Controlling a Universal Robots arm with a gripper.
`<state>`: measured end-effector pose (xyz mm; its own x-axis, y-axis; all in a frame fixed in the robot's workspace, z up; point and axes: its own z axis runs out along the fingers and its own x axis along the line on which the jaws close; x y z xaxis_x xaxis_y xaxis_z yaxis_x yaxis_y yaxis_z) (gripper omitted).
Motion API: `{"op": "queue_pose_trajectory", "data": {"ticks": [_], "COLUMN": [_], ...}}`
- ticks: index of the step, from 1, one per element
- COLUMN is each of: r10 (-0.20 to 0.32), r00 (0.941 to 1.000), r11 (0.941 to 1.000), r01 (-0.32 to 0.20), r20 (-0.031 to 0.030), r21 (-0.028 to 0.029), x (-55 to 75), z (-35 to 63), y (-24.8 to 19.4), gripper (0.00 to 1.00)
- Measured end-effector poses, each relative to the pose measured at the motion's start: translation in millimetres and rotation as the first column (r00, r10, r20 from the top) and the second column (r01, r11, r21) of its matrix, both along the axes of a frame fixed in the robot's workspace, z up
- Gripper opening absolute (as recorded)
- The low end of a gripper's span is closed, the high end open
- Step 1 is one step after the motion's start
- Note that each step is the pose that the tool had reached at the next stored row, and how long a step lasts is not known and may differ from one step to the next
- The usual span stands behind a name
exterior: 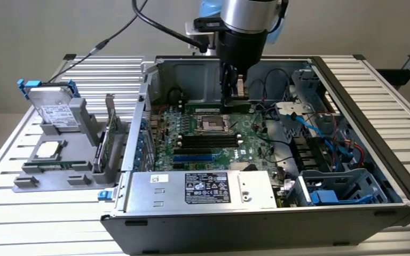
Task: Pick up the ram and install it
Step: 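Pick up the ram and move it above insertion slot, then insert the ram into the slot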
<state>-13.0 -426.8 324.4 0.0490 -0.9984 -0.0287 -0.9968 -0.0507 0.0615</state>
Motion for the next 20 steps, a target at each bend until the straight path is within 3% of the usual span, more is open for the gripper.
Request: {"op": "queue_pose_trajectory", "data": {"ticks": [3,9,11,20], "r10": [0.011,0.016,0.017,0.017], "r00": [0.9999,0.9998,0.9998,0.9998], "r11": [0.9999,0.9994,0.999,0.999], "r01": [-0.011,-0.016,-0.016,-0.016], "r20": [0.0024,0.0065,0.0074,0.0074], "r21": [-0.0116,-0.0304,-0.0421,-0.0421], "x": [0.0,-1.1,-1.5,-1.5], "z": [-2.6,-8.1,-8.8,-8.9], "y": [5.4,22.9,26.7,27.2], "gripper": [0.14,0.14,0.14,0.14]}}
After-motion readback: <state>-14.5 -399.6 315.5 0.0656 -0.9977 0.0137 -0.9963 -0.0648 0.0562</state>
